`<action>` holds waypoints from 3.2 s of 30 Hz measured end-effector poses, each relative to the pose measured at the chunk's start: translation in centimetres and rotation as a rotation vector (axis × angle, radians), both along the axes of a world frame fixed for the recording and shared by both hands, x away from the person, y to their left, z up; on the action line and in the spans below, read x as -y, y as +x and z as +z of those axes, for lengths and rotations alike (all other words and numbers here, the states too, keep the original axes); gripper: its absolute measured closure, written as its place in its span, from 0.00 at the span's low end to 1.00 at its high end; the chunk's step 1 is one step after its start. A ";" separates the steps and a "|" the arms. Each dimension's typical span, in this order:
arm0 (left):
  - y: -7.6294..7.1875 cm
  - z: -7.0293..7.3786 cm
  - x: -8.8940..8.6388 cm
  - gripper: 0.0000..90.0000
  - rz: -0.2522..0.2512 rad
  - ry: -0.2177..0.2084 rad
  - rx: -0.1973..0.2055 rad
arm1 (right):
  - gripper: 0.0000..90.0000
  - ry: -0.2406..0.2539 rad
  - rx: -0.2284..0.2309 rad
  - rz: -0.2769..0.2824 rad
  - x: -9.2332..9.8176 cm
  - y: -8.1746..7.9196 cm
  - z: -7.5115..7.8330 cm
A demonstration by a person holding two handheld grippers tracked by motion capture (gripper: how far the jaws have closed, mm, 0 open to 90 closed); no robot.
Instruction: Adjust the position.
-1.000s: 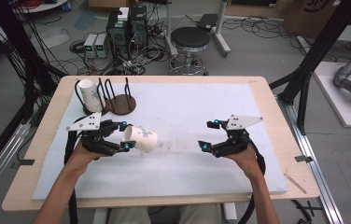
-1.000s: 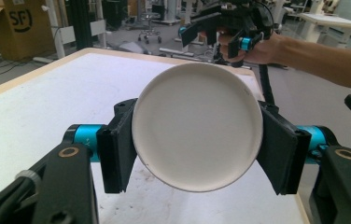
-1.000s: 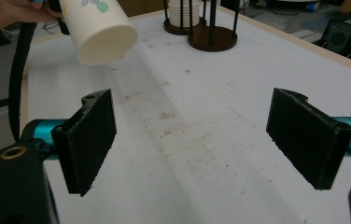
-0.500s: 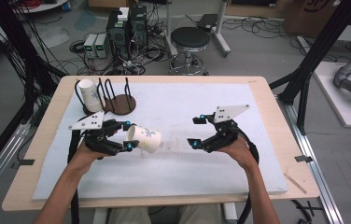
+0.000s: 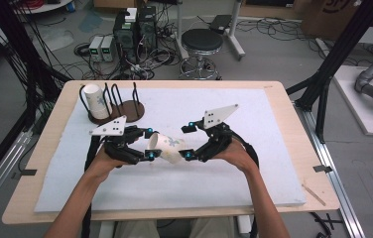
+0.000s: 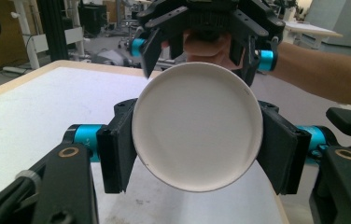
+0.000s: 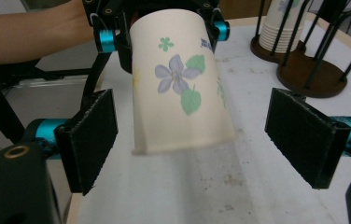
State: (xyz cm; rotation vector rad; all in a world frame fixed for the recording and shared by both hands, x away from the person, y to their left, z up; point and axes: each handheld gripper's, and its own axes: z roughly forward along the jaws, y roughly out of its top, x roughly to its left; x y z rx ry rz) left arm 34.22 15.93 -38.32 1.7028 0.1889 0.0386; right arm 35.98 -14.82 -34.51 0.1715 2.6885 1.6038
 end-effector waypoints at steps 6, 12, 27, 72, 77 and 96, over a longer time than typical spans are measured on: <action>0.0 0.0 0.6 0.40 -0.013 0.012 0.002 | 0.19 -0.016 -0.006 0.030 -1.3 -0.1 -0.4; -0.2 0.0 0.7 0.40 -0.021 0.011 0.001 | 0.19 -0.032 -0.012 0.051 -2.3 -0.2 -0.7; -0.4 0.2 1.0 0.40 -0.035 -0.004 0.003 | 0.19 -0.079 -0.032 0.066 -3.4 -0.2 -2.1; -0.7 1.9 -0.3 0.08 0.027 0.327 -0.012 | 0.35 -0.233 -0.040 0.048 -3.1 -0.4 -1.8; -0.3 2.2 0.0 0.09 -0.002 0.487 -0.039 | 0.35 -0.342 -0.033 0.035 -3.4 -0.5 -1.5; 0.4 2.3 1.5 0.10 -0.030 0.674 -0.067 | 0.35 -0.623 0.000 0.050 -5.3 -0.9 0.0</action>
